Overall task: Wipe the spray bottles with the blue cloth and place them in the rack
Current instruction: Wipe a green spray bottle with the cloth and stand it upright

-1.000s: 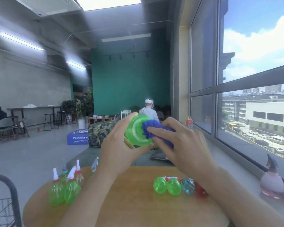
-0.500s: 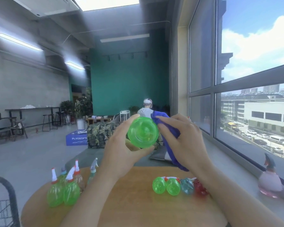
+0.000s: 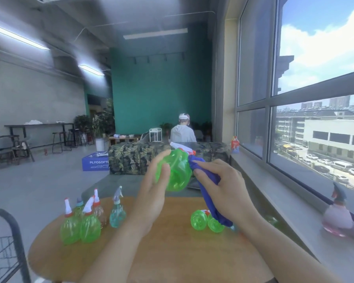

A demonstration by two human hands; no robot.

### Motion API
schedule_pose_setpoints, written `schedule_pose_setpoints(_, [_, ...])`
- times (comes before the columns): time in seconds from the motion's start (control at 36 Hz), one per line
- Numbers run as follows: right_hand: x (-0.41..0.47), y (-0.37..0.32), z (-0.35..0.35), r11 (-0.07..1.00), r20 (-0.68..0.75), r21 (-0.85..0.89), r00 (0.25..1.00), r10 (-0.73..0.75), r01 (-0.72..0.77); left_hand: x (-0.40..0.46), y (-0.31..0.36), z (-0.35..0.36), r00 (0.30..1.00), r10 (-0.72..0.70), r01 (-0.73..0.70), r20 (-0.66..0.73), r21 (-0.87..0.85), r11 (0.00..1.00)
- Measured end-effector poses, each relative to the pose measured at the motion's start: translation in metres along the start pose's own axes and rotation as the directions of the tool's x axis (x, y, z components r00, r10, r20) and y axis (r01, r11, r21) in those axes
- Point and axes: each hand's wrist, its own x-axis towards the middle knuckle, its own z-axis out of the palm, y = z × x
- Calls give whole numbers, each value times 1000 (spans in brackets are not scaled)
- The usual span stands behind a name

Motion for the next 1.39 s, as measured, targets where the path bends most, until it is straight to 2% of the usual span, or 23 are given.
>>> schedule_pose_setpoints(0.25, [-15, 35, 33, 993, 108, -51, 988, 109, -104, -3, -51, -13, 993, -100, 101, -64, 12, 995])
schedule_pose_setpoints(0.33, [-21, 49, 46, 989, 154, -64, 978, 139, -130, -11, -72, -19, 978, -184, 182, -94, -33, 983])
schedule_pose_setpoints(0.42, [-27, 60, 63, 988, 189, -58, 970, 154, -145, -16, -98, -28, 963, -261, 255, -71, -93, 963])
schedule_pose_setpoints(0.56, [-30, 74, 91, 983, 244, -58, 952, 183, -174, -18, -129, -37, 956, -288, 279, -57, -134, 951])
schedule_pose_setpoints(0.75, [-34, 105, 138, 979, 322, -50, 925, 204, -198, -20, -165, -55, 909, -368, 347, -194, -135, 928])
schedule_pose_setpoints(0.94, [-45, 142, 191, 959, 348, -26, 897, 274, -283, -19, -212, -76, 876, -381, 388, -295, -36, 921])
schedule_pose_setpoints(1.06, [-52, 165, 214, 948, 381, -28, 873, 304, -318, -20, -255, -96, 835, -360, 397, -416, 4, 918])
schedule_pose_setpoints(1.19, [-64, 189, 244, 924, 412, -5, 841, 350, -382, -26, -302, -126, 726, -414, 488, -549, -14, 873])
schedule_pose_setpoints(1.39, [-68, 213, 280, 889, 472, 52, 796, 379, -454, -30, -355, -163, 661, -412, 587, -627, 91, 804])
